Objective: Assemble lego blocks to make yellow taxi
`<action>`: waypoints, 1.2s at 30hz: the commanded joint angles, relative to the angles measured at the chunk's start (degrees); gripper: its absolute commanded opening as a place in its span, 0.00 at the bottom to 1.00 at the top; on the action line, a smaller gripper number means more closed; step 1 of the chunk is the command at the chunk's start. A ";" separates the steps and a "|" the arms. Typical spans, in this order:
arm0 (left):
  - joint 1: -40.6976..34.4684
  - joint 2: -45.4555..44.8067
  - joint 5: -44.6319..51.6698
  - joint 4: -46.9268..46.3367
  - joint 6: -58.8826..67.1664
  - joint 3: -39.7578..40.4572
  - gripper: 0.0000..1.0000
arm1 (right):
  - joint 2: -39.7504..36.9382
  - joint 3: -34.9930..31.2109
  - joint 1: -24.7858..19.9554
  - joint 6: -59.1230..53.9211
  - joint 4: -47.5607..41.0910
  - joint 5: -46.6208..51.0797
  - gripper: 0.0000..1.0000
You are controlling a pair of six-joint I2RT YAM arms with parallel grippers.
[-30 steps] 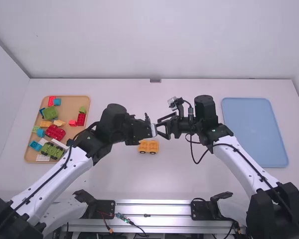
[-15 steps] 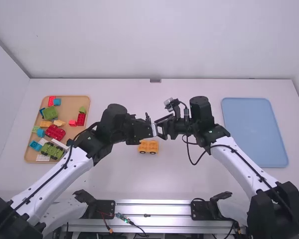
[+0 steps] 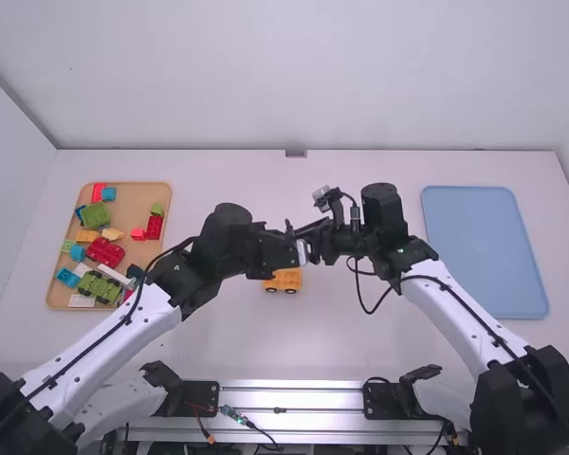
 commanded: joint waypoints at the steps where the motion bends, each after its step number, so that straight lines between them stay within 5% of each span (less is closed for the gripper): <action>1: -0.46 -0.08 -2.60 1.11 -1.27 -0.76 0.03 | 0.41 1.81 0.15 0.33 -0.24 -0.61 0.50; 9: -0.44 -0.08 -1.57 2.45 -1.31 -0.98 0.03 | 0.41 1.81 0.15 0.28 -0.13 -0.61 0.35; 20: -0.39 -0.08 -1.99 9.70 -2.80 -5.07 0.05 | 0.41 1.81 0.15 0.24 -0.15 -0.59 0.31; 22: -0.55 -0.08 -2.03 9.64 -2.86 -5.11 0.14 | 0.41 1.81 0.15 0.24 -0.13 -0.52 0.30; 24: -0.31 -0.08 -2.10 9.68 -3.28 -5.07 0.37 | 0.41 1.81 0.11 0.26 -0.13 -0.22 0.30; 25: -0.35 -0.10 -2.25 9.70 -3.54 -5.03 0.54 | 0.41 1.81 0.11 0.24 -0.13 -0.13 0.29; 26: -0.50 -0.10 -2.49 9.90 -4.00 -5.05 0.99 | 0.41 1.81 0.11 0.22 -0.11 -0.17 0.28; 36: -0.13 -1.87 -7.28 7.87 -6.91 -5.05 0.99 | 0.39 1.81 -0.50 -0.66 0.11 3.76 0.28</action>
